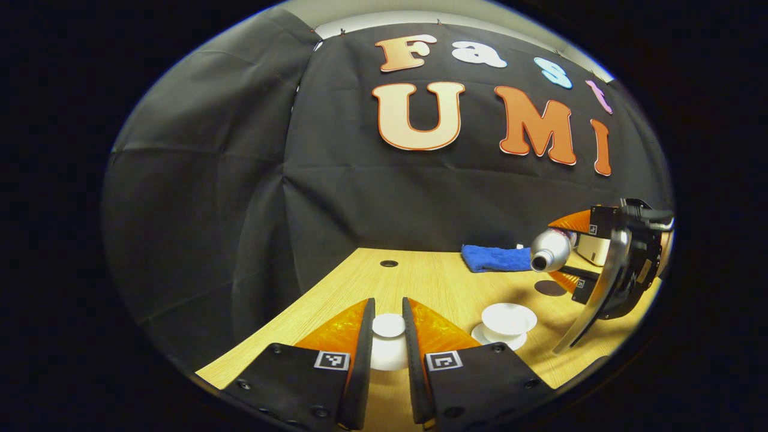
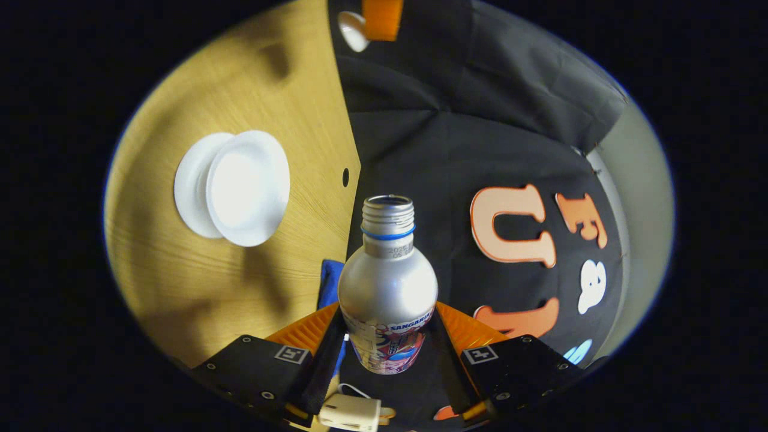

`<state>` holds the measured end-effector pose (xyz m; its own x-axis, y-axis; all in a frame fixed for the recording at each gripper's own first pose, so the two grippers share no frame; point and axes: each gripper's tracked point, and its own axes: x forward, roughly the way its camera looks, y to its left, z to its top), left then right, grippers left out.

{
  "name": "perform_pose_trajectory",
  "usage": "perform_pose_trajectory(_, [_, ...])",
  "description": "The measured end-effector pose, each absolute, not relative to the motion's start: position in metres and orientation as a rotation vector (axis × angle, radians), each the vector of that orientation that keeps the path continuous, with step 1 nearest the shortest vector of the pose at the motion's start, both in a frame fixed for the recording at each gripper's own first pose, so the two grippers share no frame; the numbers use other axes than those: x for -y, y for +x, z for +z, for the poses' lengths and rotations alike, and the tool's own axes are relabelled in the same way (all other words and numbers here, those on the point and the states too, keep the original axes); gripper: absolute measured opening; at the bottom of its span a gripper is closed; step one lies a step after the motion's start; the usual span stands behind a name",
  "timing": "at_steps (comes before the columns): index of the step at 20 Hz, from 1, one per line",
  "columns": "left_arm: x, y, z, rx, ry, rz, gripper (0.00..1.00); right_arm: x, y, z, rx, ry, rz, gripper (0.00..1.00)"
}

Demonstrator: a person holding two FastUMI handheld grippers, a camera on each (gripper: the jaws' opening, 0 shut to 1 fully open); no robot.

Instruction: Open the teacup lid with one hand, grasp the water bottle and pour water into the teacup with the other hand; after pouring, place the water bottle on the coaster and then close the teacup lid.

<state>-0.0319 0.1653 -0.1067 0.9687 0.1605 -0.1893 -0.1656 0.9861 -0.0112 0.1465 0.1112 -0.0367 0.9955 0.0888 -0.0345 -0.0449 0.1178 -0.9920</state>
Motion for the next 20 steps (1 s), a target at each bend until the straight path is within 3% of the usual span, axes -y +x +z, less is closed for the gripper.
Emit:
perform_pose_trajectory(10, [-0.114, -0.006, -0.086, -0.166, -0.004, 0.073, 0.32, -0.055, 0.141, -0.043, -0.172, -0.837, 0.104, 0.78])
perform_pose_trajectory(18, [-0.061, 0.018, -0.081, -0.161, 0.012, -0.007, 0.32, -0.019, 0.142, -0.047, -0.202, -0.462, 0.090, 0.82])
perform_pose_trajectory(20, [-0.047, 0.023, -0.084, -0.167, 0.018, -0.029, 0.32, -0.011, 0.138, -0.048, -0.198, -0.407, 0.081, 0.78])
